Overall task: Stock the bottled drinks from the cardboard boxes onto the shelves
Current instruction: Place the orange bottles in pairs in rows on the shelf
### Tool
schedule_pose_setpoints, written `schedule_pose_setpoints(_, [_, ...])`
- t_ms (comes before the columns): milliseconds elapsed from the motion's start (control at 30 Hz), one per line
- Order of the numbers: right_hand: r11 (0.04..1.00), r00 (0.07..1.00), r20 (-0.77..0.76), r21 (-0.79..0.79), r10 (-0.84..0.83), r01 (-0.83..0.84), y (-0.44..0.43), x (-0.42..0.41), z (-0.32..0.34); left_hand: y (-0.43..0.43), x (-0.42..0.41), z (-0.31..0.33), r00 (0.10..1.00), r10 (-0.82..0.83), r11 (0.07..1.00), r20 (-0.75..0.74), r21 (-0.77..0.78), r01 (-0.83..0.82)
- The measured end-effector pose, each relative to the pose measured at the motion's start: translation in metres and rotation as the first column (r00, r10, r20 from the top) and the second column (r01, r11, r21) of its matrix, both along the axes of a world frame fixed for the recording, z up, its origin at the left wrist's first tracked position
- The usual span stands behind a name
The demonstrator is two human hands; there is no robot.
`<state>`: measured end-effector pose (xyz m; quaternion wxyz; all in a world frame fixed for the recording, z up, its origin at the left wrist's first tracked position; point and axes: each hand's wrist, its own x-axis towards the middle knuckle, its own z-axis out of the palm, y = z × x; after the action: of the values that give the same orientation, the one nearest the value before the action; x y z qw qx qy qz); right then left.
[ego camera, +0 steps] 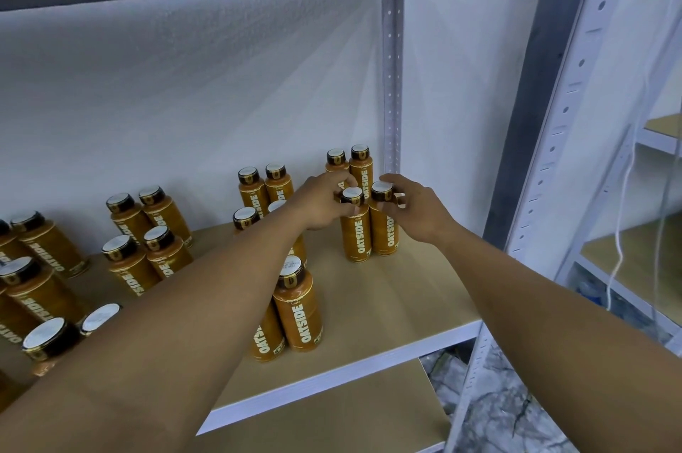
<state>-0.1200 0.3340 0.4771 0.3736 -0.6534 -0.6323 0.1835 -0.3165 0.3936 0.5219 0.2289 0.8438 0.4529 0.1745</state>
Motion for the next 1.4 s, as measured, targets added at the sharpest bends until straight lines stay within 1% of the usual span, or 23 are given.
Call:
schedule_pose_setpoints(867, [1.000, 1.000, 0.011, -0.014, 0.010, -0.010, -0.002, 0.000, 0.000, -0.005, -0.003, -0.001, 1.000, 0.004, 1.000, 0.020, -0.021, -0.003])
schedule_pose_setpoints(1233, [0.999, 1.000, 0.010, -0.022, 0.026, -0.026, -0.006, 0.001, 0.007, -0.005, -0.003, 0.005, 1.000, -0.004, 0.998, -0.018, -0.065, 0.002])
schedule_pose_setpoints(1400, [1.000, 1.000, 0.019, -0.016, 0.001, -0.001, -0.012, 0.000, 0.012, -0.011, -0.009, 0.011, 1.000, -0.001, 0.999, -0.013, -0.049, 0.001])
